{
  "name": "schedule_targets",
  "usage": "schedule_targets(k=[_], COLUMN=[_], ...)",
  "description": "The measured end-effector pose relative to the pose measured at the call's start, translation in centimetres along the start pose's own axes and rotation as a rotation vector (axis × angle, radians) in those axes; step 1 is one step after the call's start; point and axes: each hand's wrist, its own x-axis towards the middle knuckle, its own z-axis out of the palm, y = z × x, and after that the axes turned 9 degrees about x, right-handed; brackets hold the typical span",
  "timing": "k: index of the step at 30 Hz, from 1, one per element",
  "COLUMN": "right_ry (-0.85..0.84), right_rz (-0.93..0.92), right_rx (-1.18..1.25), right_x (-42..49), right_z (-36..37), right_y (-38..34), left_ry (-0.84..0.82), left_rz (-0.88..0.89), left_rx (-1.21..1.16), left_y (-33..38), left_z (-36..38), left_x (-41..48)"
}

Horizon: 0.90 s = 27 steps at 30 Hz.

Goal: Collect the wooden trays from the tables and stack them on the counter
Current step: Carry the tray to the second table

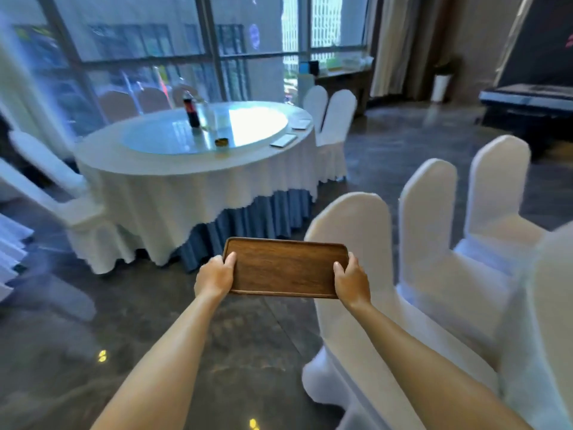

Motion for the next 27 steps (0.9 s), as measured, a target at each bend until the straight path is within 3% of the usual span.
schedule_targets(k=[6,15,27], right_ry=[-0.104,-0.143,-0.060], right_rz=[-0.067,-0.121,-0.129], right_rx=[-0.026,0.002,0.100], right_x=[5.1,16.6,43.8], right_z=[8.4,17.4,26.8], right_y=[-5.2,-8.6,-13.4], left_ry=[0.016,0.046,-0.005], left_rz=[-0.067,-0.122,0.030], left_rx=[-0.062,-0.083,0.135], left_y=[-4.6,-6.2,1.7], left_z=[-3.6,-2.8,1.6], left_x=[7.5,20.2,49.3])
